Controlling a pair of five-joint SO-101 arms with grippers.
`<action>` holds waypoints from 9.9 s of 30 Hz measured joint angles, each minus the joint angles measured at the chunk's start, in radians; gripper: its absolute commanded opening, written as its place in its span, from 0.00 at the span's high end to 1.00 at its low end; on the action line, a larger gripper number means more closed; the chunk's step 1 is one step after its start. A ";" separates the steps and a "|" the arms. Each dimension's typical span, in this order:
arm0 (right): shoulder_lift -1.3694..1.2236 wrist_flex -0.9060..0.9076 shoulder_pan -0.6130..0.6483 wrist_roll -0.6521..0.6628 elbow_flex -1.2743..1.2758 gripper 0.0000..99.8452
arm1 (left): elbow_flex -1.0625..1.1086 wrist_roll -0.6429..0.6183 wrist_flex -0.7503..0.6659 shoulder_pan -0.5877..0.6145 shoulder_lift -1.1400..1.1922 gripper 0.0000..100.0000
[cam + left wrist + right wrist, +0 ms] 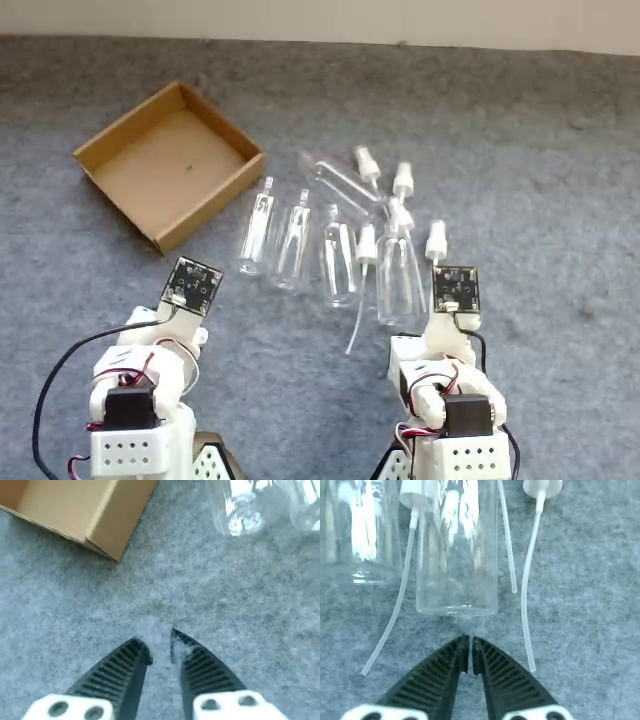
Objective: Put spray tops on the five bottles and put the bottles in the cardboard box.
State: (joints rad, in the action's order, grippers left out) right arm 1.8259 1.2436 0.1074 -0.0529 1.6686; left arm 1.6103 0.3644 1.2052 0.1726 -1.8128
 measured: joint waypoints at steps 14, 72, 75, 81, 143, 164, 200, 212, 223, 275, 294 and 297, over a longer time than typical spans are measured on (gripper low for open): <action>0.000 0.000 0.000 0.000 0.000 0.98 | -0.434 0.089 0.180 0.005 0.110 0.91; 0.000 0.000 0.000 0.000 0.000 0.98 | -2.265 -0.566 0.330 -0.219 2.621 0.71; 0.000 0.000 0.000 0.000 0.000 0.98 | -2.318 -0.569 0.331 -0.221 2.679 0.71; 0.000 0.000 0.000 0.000 0.000 0.98 | -2.386 -0.571 0.338 -0.224 2.734 0.72; 0.000 0.000 0.000 0.000 0.000 0.98 | -1.559 -0.563 0.542 -0.430 1.218 0.90; 0.000 -0.017 0.006 0.000 0.000 0.98 | -0.493 -0.413 -0.170 -0.434 0.351 0.90; 0.002 -0.123 -0.311 0.540 -0.270 0.90 | 0.038 -0.404 -0.459 -0.690 -0.003 0.90; -0.477 -0.066 -0.319 0.565 -0.647 0.88 | 0.038 -0.404 -0.459 -0.710 -0.003 0.90; -1.100 -0.061 -0.262 0.413 -1.003 0.88 | 0.038 -0.404 -0.459 -0.721 -0.003 0.90; -2.418 0.302 -0.163 0.229 -2.163 1.00 | 0.058 -0.402 -0.463 -0.720 -0.003 0.90; -1.884 0.503 -0.006 0.229 -2.506 0.99 | 0.064 -0.402 -0.706 -0.838 -0.003 0.90; -1.725 0.503 0.052 0.229 -2.420 0.99 | 0.064 -0.402 -0.706 -0.924 -0.003 0.90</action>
State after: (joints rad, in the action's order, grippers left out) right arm 0.1013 1.7469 0.1596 0.1757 -0.7511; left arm 1.6747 -0.0376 0.4994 -0.7511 -1.8159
